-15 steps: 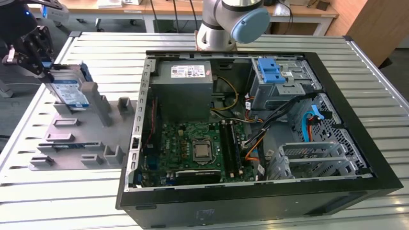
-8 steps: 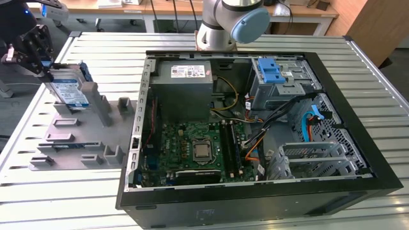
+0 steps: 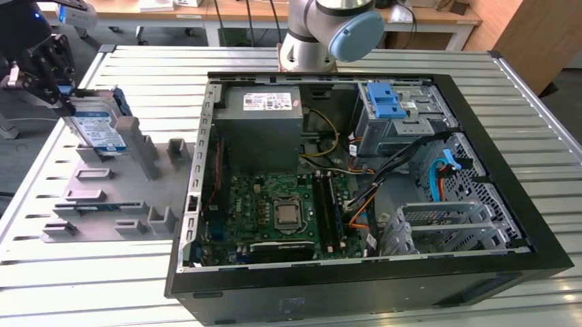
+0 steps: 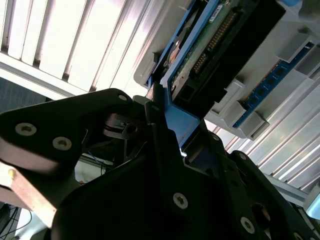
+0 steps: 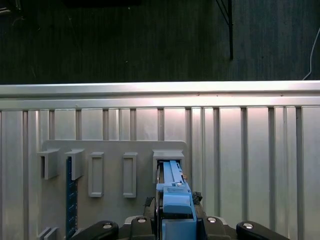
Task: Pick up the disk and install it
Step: 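Pick up the disk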
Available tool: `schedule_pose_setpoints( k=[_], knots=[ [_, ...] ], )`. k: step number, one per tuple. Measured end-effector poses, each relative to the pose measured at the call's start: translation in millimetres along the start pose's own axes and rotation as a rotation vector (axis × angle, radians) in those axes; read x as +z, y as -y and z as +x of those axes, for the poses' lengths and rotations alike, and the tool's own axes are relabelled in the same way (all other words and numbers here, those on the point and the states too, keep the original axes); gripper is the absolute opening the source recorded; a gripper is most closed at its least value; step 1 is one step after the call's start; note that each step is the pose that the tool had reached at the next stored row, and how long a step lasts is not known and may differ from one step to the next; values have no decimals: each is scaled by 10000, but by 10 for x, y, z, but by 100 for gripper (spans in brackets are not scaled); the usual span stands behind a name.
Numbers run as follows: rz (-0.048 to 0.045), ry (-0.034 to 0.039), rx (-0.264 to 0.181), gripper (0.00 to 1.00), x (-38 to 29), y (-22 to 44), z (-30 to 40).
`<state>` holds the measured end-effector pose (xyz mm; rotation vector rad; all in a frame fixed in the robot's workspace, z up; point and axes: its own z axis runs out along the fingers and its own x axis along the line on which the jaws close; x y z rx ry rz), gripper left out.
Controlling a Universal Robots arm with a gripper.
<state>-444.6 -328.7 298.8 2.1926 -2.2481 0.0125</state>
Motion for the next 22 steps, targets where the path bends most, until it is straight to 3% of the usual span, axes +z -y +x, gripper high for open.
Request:
schedule_pose_setpoints(
  k=[22],
  knots=[
    [3, -1, 0, 36, -117, 0, -2]
  ],
)
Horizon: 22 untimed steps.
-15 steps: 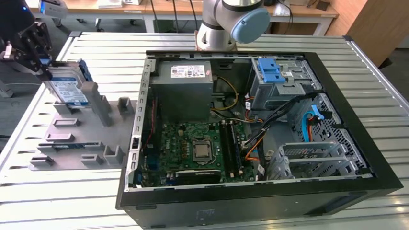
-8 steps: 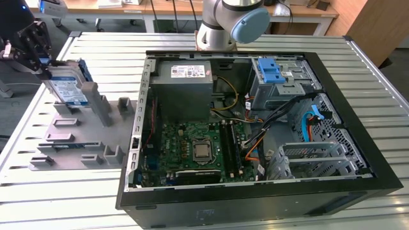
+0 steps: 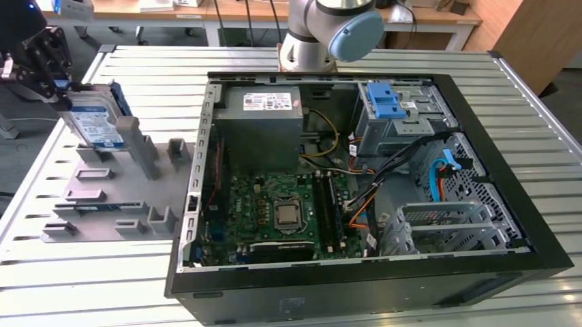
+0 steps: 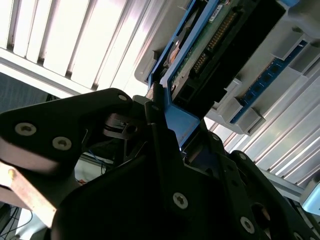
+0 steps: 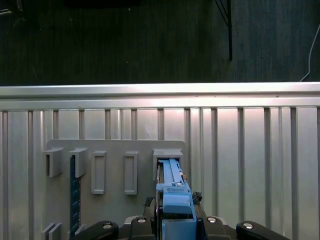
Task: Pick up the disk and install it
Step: 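Pick up the disk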
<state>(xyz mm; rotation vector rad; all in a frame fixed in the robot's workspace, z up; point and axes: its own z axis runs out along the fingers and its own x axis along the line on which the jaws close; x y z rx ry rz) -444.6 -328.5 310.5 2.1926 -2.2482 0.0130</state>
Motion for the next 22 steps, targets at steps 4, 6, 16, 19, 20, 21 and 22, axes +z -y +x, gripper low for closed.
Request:
schedule_pose_setpoints(
  k=[4, 6, 16, 19, 20, 21, 22],
  knots=[
    [0, 0, 0, 36, -31, 0, 0],
    [0, 0, 0, 36, -46, 0, 0],
    [1, 1, 0, 36, -100, 0, 0],
    [1, 1, 0, 36, -111, 0, 0],
    [1, 0, 0, 36, -115, 1, 0],
    [0, 0, 0, 36, -118, 1, 0],
    [0, 0, 0, 36, -122, 1, 0]
  ],
)
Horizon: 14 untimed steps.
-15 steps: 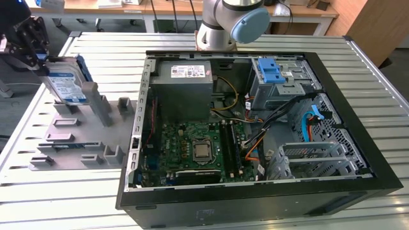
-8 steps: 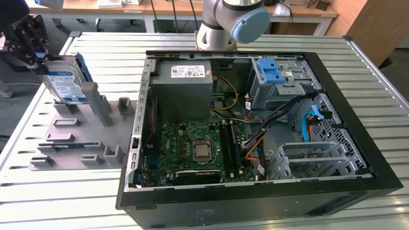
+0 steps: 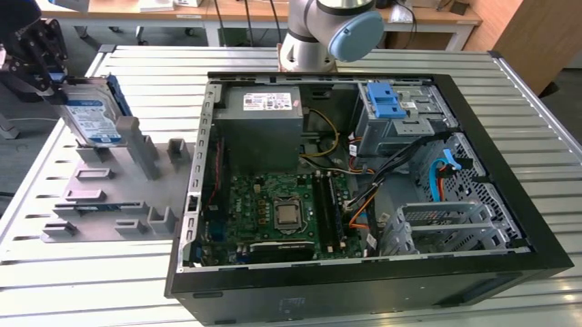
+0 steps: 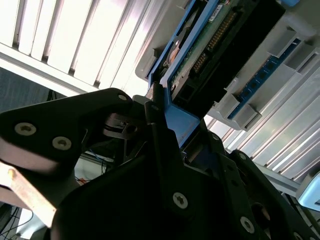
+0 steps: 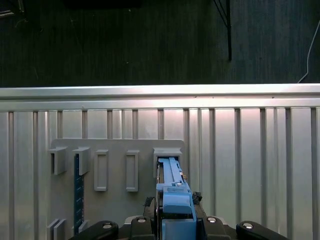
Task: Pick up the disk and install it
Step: 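Pick up the disk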
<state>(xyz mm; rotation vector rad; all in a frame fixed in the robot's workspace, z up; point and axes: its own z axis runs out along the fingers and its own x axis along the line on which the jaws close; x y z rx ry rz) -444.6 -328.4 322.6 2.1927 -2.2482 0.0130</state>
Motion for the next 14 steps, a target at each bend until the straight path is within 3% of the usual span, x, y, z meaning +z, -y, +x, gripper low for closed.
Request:
schedule_pose_setpoints(
  k=[14],
  knots=[
    [-1, 0, 0, 36, -52, 0, 0]
  ],
)
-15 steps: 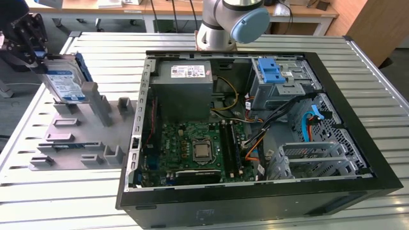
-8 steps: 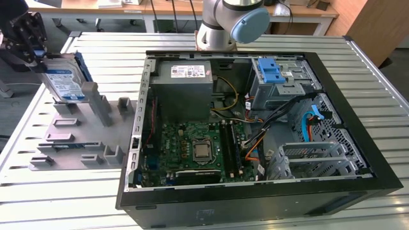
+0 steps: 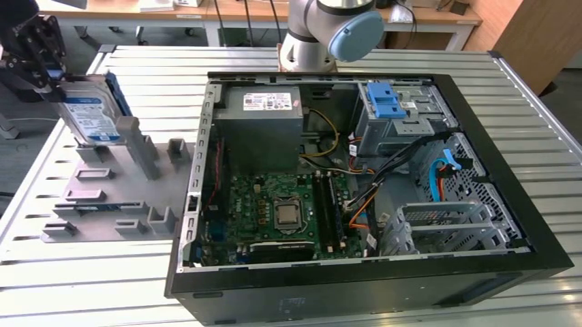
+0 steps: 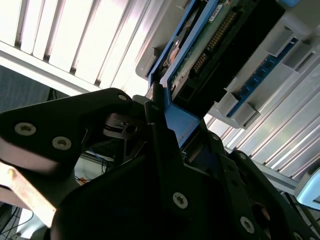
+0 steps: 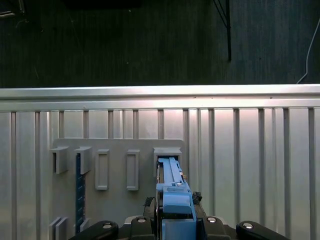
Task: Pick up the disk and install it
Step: 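Pick up the disk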
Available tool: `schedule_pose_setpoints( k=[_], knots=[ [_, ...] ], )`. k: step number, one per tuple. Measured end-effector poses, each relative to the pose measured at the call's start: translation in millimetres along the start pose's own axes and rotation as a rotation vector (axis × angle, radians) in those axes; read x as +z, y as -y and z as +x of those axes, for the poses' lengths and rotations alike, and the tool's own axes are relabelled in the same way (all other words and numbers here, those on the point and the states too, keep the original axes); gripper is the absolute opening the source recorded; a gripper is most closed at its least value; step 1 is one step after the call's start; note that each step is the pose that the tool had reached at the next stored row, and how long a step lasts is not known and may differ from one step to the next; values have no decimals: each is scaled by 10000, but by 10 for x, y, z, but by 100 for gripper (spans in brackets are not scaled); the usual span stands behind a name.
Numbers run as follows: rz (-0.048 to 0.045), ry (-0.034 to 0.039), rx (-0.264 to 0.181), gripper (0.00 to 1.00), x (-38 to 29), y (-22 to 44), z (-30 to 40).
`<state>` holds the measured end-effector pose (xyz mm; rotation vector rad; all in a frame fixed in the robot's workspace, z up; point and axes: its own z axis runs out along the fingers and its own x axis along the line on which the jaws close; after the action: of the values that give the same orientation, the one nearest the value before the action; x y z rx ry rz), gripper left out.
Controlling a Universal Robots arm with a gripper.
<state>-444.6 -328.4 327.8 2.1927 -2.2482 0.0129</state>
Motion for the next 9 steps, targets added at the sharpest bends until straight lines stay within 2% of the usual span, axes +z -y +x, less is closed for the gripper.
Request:
schedule_pose_setpoints(
  k=[9],
  knots=[
    [1, 0, 0, 36, -35, 0, 0]
  ],
)
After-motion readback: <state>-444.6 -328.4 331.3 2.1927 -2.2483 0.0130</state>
